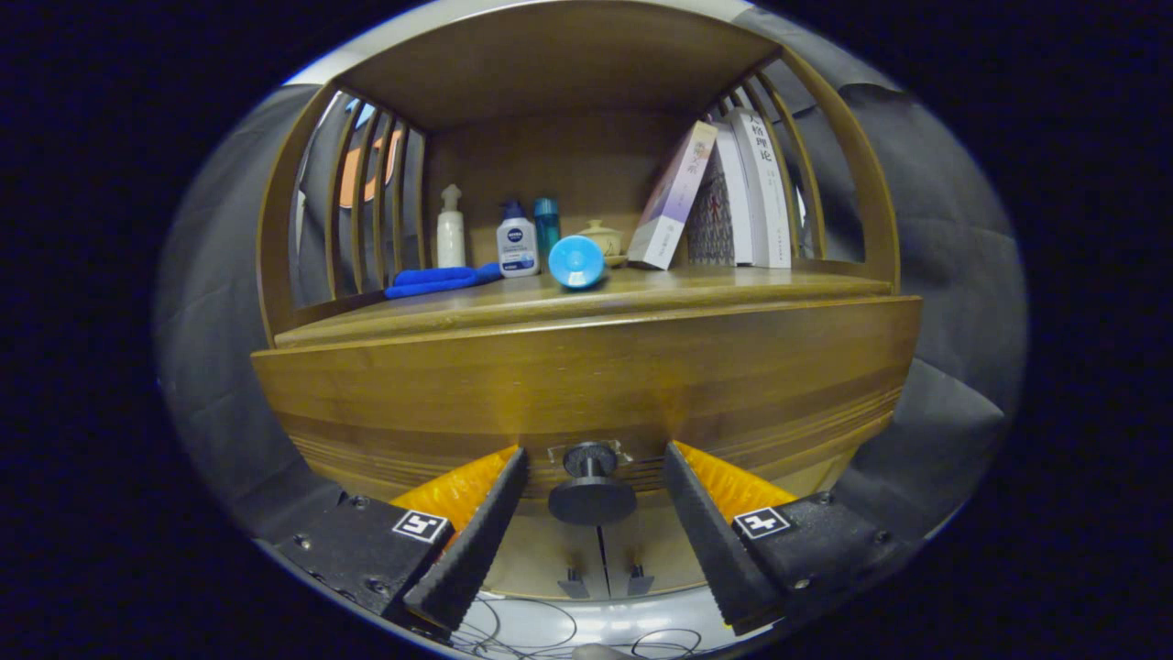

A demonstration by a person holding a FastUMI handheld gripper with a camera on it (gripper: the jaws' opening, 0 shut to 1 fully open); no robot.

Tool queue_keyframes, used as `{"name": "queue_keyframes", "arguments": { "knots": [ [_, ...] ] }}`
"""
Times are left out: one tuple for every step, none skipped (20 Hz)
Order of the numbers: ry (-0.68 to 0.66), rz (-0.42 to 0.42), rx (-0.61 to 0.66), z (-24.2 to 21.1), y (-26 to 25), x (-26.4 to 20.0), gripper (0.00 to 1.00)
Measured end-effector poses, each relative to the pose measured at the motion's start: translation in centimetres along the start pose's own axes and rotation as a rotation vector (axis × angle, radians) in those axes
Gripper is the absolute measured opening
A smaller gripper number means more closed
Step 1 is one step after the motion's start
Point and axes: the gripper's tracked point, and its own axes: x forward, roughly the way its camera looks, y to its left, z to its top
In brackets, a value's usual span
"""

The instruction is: Pull open the drawer, take out the items inside it, and place them on the countertop above the cabinet.

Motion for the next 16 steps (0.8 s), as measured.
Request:
{"name": "queue_keyframes", "arguments": {
  "knots": [
    [0.004,0.001,0.002,0.1,0.0,0.5,0.99],
    [0.009,0.004,0.010,0.2,0.0,0.8,0.98],
    [0.015,0.008,0.024,0.2,0.1,1.1,0.99],
    [0.026,0.013,0.037,0.1,0.2,1.3,0.99],
    [0.017,0.012,0.046,0.3,0.2,1.4,0.99],
    [0.028,0.009,0.033,0.1,0.2,1.4,0.99],
    [0.029,0.007,0.027,0.3,0.1,1.3,0.99],
    [0.037,0.010,0.027,0.1,0.1,1.3,0.99],
    [0.055,0.004,0.024,-0.1,-0.1,1.3,0.99],
    [0.079,-0.015,0.014,-0.4,-0.7,1.0,0.99],
    [0.079,-0.025,0.007,-0.3,-1.1,0.6,0.99],
    [0.071,-0.027,-0.001,-0.2,-1.3,0.0,0.99],
    [0.071,-0.029,-0.011,-0.2,-1.5,-1.0,0.99],
    [0.068,-0.024,-0.018,-0.2,-1.6,-2.1,0.99],
    [0.064,-0.018,-0.025,-0.2,-1.5,-3.3,0.99],
    [0.053,-0.014,-0.034,0.0,-1.6,-4.7,0.99]
  ]
}}
